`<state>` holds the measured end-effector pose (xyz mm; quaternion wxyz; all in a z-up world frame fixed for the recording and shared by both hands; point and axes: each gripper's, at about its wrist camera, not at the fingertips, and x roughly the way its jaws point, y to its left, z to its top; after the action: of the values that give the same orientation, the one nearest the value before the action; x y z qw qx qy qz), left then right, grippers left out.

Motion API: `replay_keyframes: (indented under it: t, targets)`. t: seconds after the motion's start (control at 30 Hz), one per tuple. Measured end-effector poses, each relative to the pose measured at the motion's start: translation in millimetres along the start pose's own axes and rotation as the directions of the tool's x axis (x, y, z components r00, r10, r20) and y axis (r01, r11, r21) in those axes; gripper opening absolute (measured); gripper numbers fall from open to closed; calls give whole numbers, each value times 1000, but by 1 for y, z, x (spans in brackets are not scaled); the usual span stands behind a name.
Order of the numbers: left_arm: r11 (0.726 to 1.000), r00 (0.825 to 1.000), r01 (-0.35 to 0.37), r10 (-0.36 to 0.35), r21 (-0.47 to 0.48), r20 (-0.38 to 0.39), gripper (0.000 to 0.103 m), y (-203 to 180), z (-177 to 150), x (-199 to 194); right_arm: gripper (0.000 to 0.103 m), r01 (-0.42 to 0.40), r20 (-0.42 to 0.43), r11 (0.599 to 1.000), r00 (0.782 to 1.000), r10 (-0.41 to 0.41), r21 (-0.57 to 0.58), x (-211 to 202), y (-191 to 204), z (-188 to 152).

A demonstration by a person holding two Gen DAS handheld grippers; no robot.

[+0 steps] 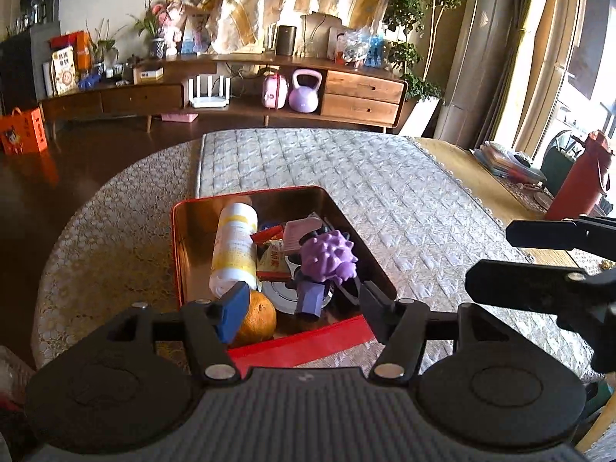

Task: Organize rigid objects
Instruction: 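Withdraw both open tools from the red box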

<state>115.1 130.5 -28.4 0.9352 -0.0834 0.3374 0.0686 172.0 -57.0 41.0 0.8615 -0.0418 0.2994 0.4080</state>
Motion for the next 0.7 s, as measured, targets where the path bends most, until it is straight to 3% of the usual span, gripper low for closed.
replay_keyframes:
  t: [0.13,0.47,0.7]
  targets:
    - [1000,1000,-4,4,12,25,70,-7,-2,-13,103,4,45,1000,999,-4,17,-13,-1,-3]
    - [999,998,-23,21,22,60,88,-20,-8,-39,103,9,91,999,996,-13,43,-38,-1,-13]
    - [1000,997,5,-5,-2,83,100,-25,-11,-56,103,57,108,994,992,-67,94,-53,-5,-22]
